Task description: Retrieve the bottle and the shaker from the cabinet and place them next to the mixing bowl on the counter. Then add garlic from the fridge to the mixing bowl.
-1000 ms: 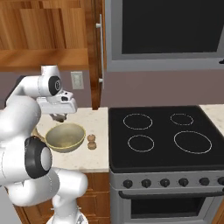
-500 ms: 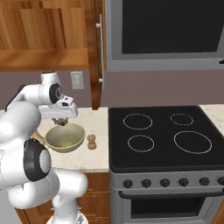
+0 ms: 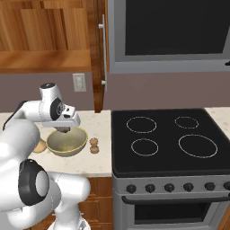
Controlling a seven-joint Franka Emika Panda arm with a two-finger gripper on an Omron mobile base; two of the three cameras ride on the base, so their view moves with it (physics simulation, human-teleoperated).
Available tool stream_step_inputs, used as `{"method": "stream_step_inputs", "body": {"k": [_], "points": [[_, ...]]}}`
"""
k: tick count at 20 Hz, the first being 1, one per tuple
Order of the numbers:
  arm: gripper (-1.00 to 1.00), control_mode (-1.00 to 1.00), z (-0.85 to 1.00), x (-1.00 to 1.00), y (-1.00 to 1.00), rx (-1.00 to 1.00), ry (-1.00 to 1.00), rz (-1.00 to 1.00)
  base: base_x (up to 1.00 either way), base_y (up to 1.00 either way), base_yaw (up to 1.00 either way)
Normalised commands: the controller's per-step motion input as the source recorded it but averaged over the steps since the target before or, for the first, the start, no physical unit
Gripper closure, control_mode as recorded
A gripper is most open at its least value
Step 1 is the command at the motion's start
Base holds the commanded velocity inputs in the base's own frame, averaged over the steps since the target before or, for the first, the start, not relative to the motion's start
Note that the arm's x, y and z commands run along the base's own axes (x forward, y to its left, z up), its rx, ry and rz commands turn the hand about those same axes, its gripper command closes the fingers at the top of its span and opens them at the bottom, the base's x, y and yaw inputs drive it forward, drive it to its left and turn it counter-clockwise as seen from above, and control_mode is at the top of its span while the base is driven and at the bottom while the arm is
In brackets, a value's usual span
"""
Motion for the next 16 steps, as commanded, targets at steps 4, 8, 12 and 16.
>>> {"method": "stream_step_inputs", "body": {"k": [4,8,12,16], "points": [[1.0,-1.0,0.0,0.15,0.0,0.0,0.05,0.02,0.0,0.0,0.0],[1.0,-1.0,-0.05,0.18,0.0,0.0,0.13,0.0,0.0,0.0,0.0],[1.0,-1.0,-0.4,0.28,0.0,0.0,0.07,0.0,0.0,0.0,0.0],[1.0,-1.0,-0.3,0.28,0.06,0.01,0.06,0.0,0.0,0.0,0.0]]}}
